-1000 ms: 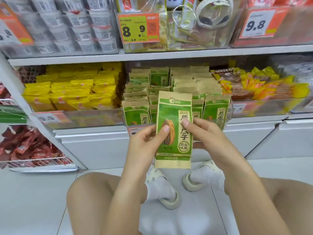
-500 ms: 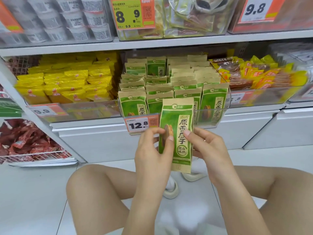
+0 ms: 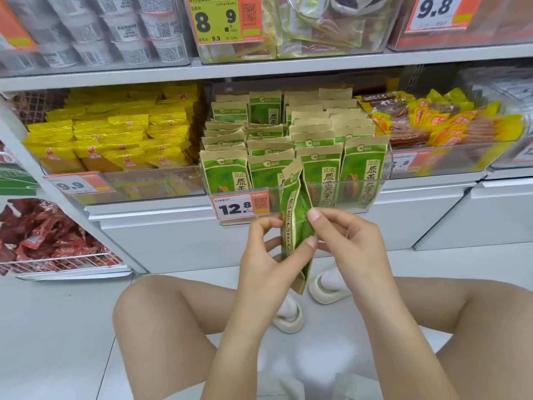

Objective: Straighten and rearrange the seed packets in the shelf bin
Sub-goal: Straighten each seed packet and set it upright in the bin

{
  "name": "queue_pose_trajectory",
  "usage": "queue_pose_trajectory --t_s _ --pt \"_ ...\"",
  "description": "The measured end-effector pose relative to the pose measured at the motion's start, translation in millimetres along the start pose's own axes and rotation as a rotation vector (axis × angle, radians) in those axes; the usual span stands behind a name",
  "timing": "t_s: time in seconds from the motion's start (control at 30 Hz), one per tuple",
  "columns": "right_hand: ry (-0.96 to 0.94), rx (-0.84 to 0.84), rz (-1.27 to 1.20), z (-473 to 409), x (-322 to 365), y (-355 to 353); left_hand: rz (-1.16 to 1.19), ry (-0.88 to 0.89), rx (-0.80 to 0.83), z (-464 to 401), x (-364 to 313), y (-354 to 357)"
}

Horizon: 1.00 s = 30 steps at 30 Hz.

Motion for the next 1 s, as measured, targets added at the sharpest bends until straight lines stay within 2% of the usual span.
queue_pose_trajectory --t_s 0.13,0.33,0.77,1.0 --pt "0.021 -0.053 -0.053 -0.4 1.4 1.1 0.144 -0.066 0.103 -1.8 9.0 -4.4" --pt "0.093 -0.033 -0.124 1.0 6.0 1.1 0.195 -0.100 0.274 1.3 11.6 -4.3" --pt "0.046 -0.123 -0.080 -1.5 2.7 1.9 0.241 -0.101 0.342 2.5 7.6 -3.4" --pt "0.054 -0.114 -0.102 -2.7 2.0 -1.6 0.255 -0.135 0.384 3.7 5.3 -3.2"
Point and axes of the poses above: each hand's wrist, its own z-axis away from the middle knuckle, its own y-axis out of the palm, x = y × z, the point moved 1 cm from there along -z, towards the middle knuckle, and after that the axes turned 11 degrees about -x, right-handed, at the moved point
